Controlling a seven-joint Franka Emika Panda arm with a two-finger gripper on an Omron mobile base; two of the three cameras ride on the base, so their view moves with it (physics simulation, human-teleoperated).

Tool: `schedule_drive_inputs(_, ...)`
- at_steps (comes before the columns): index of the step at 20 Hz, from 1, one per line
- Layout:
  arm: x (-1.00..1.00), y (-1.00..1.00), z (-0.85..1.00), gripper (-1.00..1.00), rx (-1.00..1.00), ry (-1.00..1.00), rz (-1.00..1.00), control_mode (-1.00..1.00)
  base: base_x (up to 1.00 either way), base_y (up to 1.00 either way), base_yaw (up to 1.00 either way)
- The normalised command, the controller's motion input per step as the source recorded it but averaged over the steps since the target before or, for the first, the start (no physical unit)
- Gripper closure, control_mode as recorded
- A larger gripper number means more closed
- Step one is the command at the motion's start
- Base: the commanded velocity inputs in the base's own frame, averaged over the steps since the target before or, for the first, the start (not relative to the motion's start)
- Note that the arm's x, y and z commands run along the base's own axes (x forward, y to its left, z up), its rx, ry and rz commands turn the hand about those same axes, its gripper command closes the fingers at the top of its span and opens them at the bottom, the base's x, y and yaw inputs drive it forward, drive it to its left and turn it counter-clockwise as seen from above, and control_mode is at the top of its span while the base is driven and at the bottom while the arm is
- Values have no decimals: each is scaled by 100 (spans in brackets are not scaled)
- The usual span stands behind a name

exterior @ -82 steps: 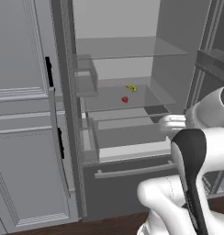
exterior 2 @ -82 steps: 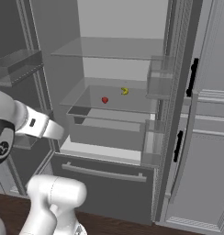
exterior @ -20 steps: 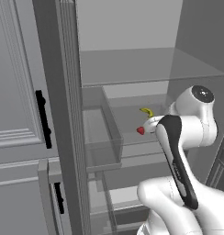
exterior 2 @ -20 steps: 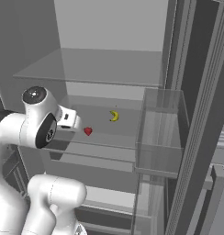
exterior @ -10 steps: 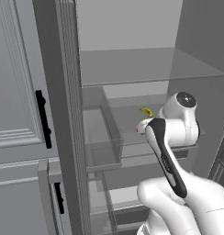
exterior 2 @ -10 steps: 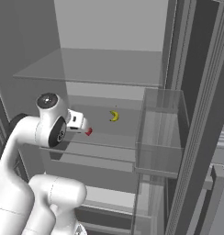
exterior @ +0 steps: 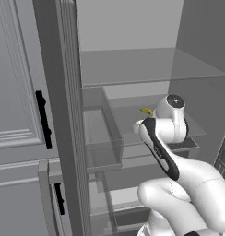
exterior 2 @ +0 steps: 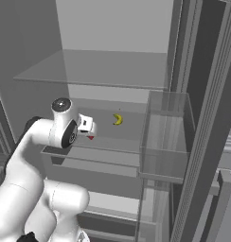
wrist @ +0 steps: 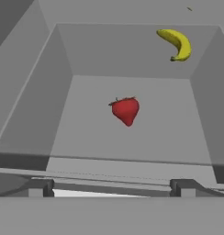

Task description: Take the strawberry from the fridge and place it on top of the pancake, located on the dining counter.

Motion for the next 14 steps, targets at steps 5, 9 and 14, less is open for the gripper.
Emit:
schedule_drive_inputs(5,40,-12,-19,-100,0,6,0,-100,0,0,0)
schedule_drive_inputs(9,31,0,-36,-100,0,6,0,-100,0,0,0)
schedule_drive_inputs(14,41,0,-33,-100,0,3,0,-100,0,0,0)
